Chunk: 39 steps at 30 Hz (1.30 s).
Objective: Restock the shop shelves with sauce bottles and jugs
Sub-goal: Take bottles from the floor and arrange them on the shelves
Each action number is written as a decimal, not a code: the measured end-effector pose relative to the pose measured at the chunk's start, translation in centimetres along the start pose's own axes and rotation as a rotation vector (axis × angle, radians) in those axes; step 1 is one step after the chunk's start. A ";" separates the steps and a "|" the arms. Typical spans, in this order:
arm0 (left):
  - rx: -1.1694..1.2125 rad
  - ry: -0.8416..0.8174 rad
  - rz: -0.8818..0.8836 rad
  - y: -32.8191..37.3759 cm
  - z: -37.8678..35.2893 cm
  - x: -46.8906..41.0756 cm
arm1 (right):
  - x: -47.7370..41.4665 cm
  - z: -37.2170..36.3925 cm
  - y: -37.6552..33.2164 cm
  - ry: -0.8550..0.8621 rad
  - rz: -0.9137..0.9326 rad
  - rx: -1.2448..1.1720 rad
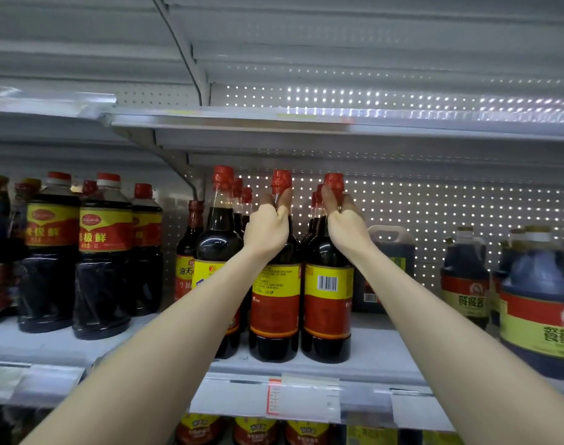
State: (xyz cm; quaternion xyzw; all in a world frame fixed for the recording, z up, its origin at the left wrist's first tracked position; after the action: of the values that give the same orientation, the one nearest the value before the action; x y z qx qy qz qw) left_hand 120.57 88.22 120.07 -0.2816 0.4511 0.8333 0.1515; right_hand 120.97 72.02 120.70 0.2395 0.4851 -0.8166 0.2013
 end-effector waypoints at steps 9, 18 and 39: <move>0.025 -0.047 -0.063 -1.9 -2.0 5.4 | 4.1 -1.7 4.1 -0.003 -0.025 -0.103; 0.210 -0.038 -0.043 -4.9 -3.6 11.8 | 10.5 -4.9 9.0 -0.054 -0.046 -0.161; 0.138 -0.007 0.109 -8.6 -4.3 13.2 | 11.4 -4.7 9.0 -0.027 -0.025 -0.161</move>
State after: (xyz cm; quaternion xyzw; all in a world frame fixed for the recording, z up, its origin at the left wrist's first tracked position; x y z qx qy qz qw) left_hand 115.82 89.34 104.45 -0.2426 0.5216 0.8082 0.1262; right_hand 117.79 71.09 105.79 0.2055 0.5492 -0.7807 0.2163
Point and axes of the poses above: each hand's wrist, its own x-axis away from the middle knuckle, its own z-axis out of the back of the hand, y = z × x, the point moved 8 cm from there along -x, towards the middle knuckle, and after that the axes turned 13 degrees about -y, right-handed, at the moved point
